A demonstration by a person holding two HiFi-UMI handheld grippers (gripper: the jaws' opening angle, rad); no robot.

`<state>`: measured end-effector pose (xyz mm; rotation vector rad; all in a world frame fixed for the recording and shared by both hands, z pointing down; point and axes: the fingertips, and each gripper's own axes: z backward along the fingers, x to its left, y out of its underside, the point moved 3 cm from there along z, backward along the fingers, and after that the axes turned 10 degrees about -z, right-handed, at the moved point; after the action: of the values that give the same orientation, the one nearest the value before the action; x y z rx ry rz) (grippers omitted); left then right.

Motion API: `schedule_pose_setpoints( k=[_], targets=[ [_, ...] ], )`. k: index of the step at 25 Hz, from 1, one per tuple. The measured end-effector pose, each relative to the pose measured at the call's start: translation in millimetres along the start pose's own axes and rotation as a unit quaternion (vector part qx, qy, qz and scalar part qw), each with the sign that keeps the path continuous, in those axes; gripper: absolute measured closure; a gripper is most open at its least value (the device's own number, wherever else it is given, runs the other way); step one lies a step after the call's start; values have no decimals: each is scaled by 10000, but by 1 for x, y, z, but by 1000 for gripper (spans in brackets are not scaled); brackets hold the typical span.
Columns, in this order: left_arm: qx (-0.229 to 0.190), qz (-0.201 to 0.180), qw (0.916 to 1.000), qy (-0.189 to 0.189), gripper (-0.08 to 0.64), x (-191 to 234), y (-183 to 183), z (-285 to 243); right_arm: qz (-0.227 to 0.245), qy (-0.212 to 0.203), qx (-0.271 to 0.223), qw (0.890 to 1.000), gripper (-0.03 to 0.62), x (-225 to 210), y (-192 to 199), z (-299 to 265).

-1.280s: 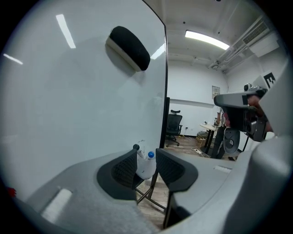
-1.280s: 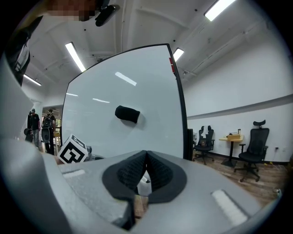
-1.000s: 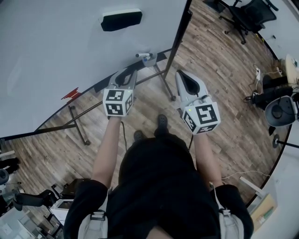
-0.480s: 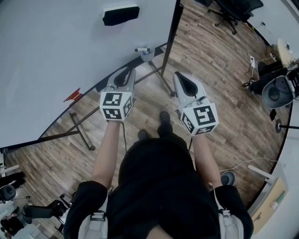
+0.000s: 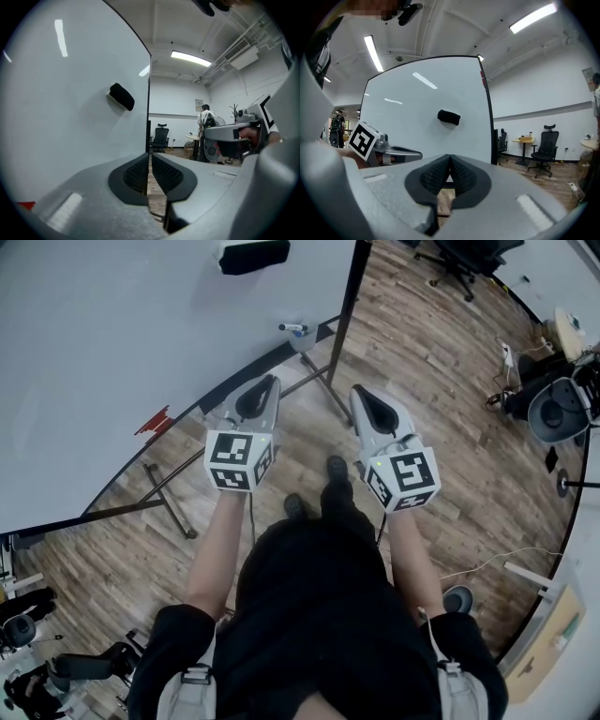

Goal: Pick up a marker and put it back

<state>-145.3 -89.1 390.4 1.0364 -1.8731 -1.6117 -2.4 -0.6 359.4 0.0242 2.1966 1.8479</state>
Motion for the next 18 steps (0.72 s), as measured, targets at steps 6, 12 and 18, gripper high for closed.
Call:
schedule_pose_setpoints(
  k=[6,12,18],
  targets=[
    [10,-35,9999,108,538,-11,4,17,3,-64,-19,10000,591,17,2,2],
    [-69,-46,9999,71,543,-9,0,27,112,-130,43,9998,591,27,6,2],
    [-116,-98,9999,16,545,-10,-4,34,184,-181,31,9997,591,33,2,5]
  ],
)
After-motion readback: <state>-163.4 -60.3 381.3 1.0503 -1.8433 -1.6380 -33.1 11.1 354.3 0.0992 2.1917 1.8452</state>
